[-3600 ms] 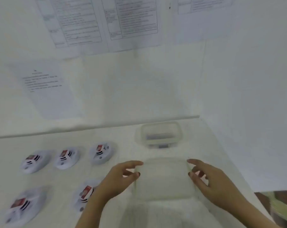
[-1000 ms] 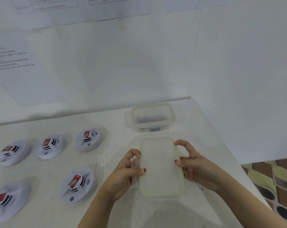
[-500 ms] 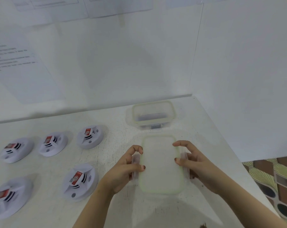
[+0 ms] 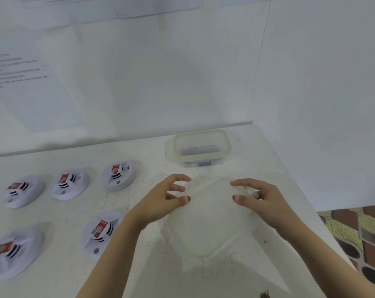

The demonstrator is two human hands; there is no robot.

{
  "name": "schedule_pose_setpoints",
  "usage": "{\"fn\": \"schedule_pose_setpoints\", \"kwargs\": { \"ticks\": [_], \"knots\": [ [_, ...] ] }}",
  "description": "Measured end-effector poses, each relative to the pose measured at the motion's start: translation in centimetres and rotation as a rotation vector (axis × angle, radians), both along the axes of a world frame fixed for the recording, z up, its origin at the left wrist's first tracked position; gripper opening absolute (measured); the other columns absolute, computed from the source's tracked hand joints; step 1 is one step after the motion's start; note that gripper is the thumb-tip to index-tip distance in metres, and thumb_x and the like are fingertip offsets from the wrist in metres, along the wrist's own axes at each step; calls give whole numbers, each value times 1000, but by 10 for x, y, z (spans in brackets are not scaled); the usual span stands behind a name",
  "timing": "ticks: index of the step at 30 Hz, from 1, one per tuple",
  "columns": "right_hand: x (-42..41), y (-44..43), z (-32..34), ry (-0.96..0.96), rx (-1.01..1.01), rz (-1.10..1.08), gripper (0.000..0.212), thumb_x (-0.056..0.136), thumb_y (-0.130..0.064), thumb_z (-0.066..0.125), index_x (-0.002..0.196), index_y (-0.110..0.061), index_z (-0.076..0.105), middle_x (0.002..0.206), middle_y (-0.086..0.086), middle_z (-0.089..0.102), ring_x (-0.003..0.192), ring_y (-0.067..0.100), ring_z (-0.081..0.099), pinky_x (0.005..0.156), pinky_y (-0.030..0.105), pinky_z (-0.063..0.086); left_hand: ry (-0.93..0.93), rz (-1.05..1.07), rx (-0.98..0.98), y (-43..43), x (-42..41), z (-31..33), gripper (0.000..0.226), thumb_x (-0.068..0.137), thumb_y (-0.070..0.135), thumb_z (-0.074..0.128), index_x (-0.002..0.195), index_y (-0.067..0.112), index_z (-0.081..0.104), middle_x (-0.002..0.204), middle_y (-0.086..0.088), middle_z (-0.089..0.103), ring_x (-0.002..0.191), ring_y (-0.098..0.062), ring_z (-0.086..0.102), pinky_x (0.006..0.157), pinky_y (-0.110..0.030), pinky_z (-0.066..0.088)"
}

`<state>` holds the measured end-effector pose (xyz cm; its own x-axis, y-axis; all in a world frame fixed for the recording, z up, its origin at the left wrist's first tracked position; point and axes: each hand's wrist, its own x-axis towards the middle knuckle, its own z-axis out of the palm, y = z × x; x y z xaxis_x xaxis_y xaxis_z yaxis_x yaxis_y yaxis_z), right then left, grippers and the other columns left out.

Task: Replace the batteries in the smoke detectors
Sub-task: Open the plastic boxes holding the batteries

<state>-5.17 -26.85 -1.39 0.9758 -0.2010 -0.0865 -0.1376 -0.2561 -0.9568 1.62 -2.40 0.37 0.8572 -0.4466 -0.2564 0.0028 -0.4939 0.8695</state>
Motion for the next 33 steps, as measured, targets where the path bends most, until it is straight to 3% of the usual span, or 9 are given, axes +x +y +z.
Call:
{"fn": "schedule_pose_setpoints", "kwargs": {
  "ticks": [3,5,11,16,20,23,27,29,33],
  "knots": [
    [-9,8,-3,1,-38,-99,26,70,-29,79,87,-46,71,108,-7,63,64,7,47,71,26,42,170,7,-45,19,-10,2,55,72,38,78,119,50,51,118,0,61,96,-16,69,69,-26,55],
    [-17,11,-2,0,-90,-149,25,70,-30,79,87,-46,70,103,-6,59,59,7,45,67,20,39,244,21,-41,30,-17,5,53,79,25,78,122,42,52,102,-6,65,86,-19,69,68,-34,58],
    [-22,8,5,-10,10,-129,24,87,-10,60,82,-29,73,79,-2,59,45,12,43,48,19,43,115,114,-151,37,-28,9,34,81,7,74,105,27,62,66,-5,56,65,-16,61,58,-31,55],
    [-10,-8,26,-13,415,-20,52,83,17,27,89,-5,73,72,11,60,51,19,52,47,24,47,95,190,-564,38,-19,21,39,74,1,46,91,19,77,74,-9,52,53,-13,49,48,-24,48],
    [8,-23,39,-130,308,116,50,86,18,41,101,-18,72,90,-1,67,68,17,64,63,23,54,125,89,-790,40,-1,26,55,54,5,58,104,17,76,87,-9,65,58,-10,55,58,-19,52],
    [25,-33,50,-188,230,140,36,79,5,62,97,-25,72,81,2,70,69,13,66,66,20,53,154,26,-927,40,15,29,63,57,-7,59,115,12,71,95,-6,69,75,-9,66,71,-16,54],
    [59,-35,62,-269,95,68,15,84,-9,65,87,-20,74,74,9,61,61,11,52,55,18,47,-108,227,-586,21,35,44,21,86,5,67,90,24,74,73,4,65,75,-17,64,63,-19,54],
    [81,-34,68,-269,59,34,9,86,-17,65,84,-22,72,84,-2,67,69,9,56,58,18,48,-261,357,-341,10,53,50,36,96,15,56,67,31,70,64,12,57,65,-13,52,52,-19,48],
    [134,-35,78,-116,68,-21,11,90,-15,60,81,-15,66,79,1,65,53,14,62,51,22,49,-382,438,-140,-7,98,57,22,97,24,55,80,21,68,82,17,62,59,-5,51,53,-17,46]
  ]
}}
